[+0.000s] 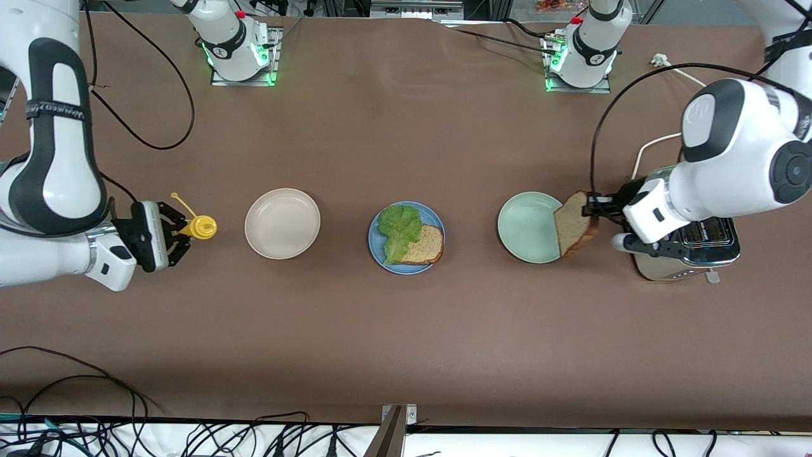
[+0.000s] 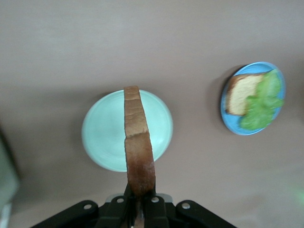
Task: Make sandwich in blue plate with both arms
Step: 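Carry the mustard back while the left gripper carries bread toward the plate, then move the bread slice over the blue plate with the left gripper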
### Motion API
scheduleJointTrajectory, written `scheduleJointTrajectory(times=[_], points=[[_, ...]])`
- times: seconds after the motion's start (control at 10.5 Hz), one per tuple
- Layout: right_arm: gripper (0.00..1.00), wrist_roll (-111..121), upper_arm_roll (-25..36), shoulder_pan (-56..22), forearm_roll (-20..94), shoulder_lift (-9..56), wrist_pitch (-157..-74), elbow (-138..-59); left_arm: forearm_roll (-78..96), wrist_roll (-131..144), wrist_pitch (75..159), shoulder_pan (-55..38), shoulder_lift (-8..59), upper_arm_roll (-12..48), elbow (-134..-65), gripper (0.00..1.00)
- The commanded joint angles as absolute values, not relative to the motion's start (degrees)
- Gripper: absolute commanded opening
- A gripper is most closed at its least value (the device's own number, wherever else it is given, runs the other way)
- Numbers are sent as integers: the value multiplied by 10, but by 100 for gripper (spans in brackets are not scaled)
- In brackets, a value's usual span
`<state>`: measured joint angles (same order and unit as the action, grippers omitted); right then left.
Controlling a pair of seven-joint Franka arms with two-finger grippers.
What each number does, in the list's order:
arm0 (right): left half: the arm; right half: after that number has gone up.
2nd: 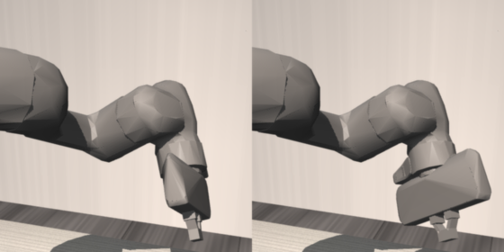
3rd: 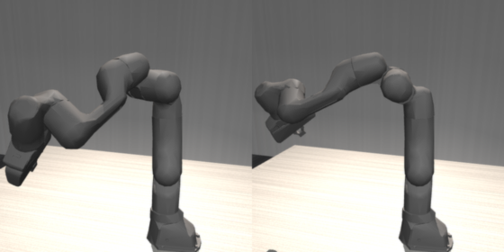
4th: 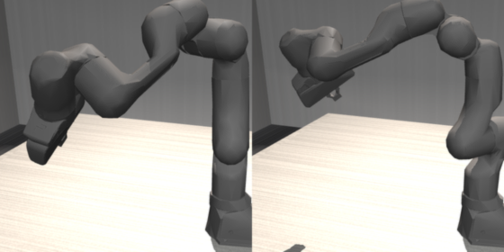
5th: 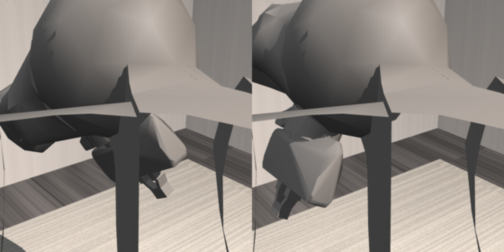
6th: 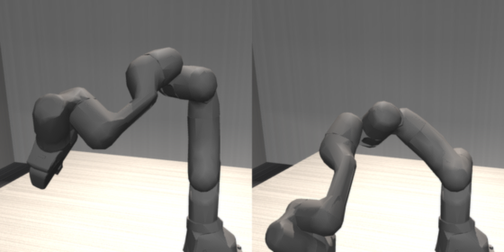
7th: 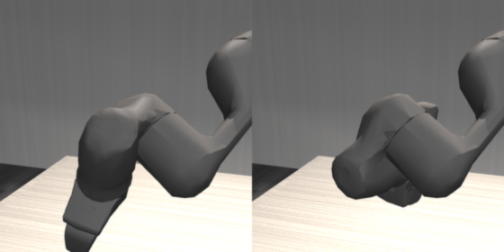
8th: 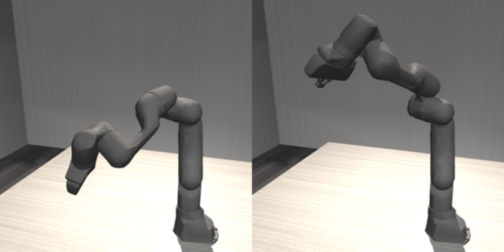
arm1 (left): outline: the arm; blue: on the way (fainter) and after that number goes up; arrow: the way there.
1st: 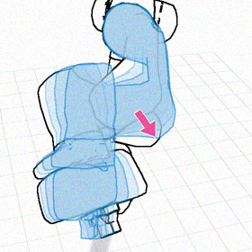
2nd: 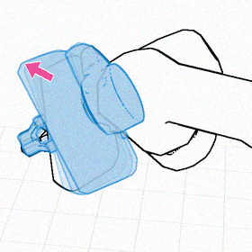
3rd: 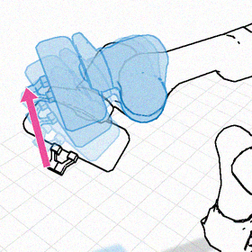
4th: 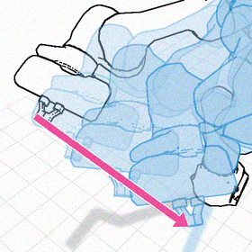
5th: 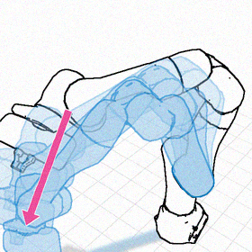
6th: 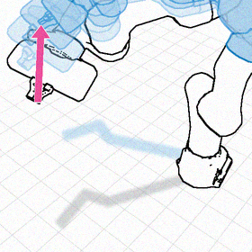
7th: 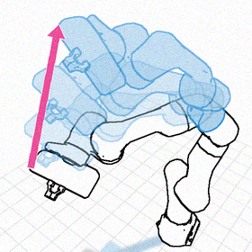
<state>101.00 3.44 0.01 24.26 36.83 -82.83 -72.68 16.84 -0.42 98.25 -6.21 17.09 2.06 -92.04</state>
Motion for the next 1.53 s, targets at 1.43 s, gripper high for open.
scheduleJointTrajectory(times=[1.43], points=[[4, 1431, 21, 118, 396, 541, -748, -727, 384, 188, 1197, -189, 269, 47, -909, 0]])
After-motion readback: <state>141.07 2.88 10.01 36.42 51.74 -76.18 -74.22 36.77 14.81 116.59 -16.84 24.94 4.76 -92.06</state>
